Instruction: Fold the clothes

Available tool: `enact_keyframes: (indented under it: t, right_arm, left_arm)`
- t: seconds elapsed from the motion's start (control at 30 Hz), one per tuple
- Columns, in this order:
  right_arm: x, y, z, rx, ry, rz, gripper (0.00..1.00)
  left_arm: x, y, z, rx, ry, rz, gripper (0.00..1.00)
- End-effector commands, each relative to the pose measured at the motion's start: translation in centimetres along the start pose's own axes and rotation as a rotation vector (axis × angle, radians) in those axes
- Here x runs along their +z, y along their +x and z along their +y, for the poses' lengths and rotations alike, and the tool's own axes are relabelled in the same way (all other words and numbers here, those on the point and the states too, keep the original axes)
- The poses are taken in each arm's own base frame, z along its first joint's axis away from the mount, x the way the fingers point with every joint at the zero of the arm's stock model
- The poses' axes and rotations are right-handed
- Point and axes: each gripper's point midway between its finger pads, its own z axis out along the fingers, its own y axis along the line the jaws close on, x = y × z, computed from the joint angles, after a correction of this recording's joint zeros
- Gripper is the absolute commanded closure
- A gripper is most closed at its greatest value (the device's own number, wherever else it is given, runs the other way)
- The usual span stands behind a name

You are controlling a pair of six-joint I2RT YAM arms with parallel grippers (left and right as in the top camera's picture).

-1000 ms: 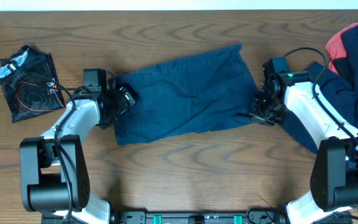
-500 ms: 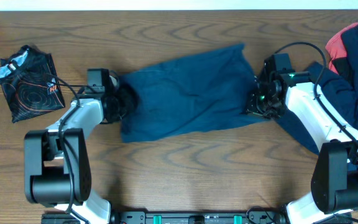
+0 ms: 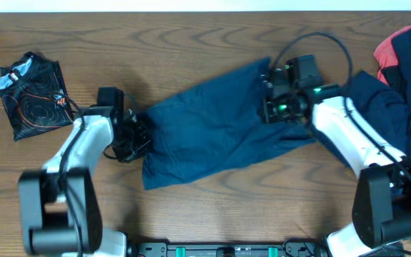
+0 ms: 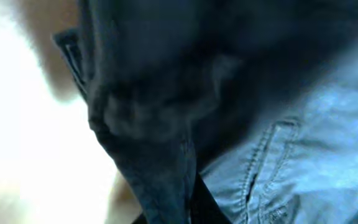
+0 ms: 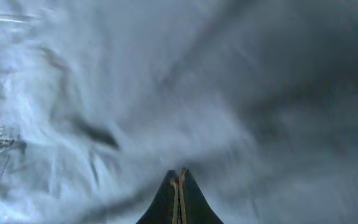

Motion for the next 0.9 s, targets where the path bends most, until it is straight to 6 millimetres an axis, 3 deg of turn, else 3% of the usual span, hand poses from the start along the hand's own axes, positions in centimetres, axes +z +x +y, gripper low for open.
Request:
enact_keyframes:
  t: [0.0,0.1,0.37,0.5,0.6,0.7,0.87]
  right_arm:
    - [1.6,0.1,3.7,-0.134,-0.061,0.013,0.99]
    - [3.7,2.0,5.7,-0.157,-0.095,0.087,0.99]
    - [10.3,9.5,12.6,-0.234,-0.208,0.315,0.99]
    - [13.2,11.3,15.8,-0.289,-0.246,0.314,0.99]
    - [14.2,11.4,17.7,-0.319,-0.270,0.279,0.98]
    - [14.1,10.5,17.8,-0.342,-0.225,0.238,0.94]
    - [10.2,6.0,15.5,-0.292,-0.117,0.147,0.88]
  left_arm:
    - [-4.6,-0.9,-2.3,0.100,0.053,-0.123,0.94]
    - [-7.3,-1.0,-3.5,0.132,0.091,-0.201,0.94]
    - [-14.5,-1.7,-7.0,0.193,0.198,-0.403,0.94]
    - [-16.5,-1.2,-8.7,0.224,0.273,-0.414,0.94]
    - [-16.7,-1.1,-8.9,0.228,0.283,-0.415,0.94]
    - [-16.6,-1.1,-8.9,0.227,0.281,-0.412,0.94]
    - [-16.6,-1.1,-8.8,0.227,0.277,-0.414,0.94]
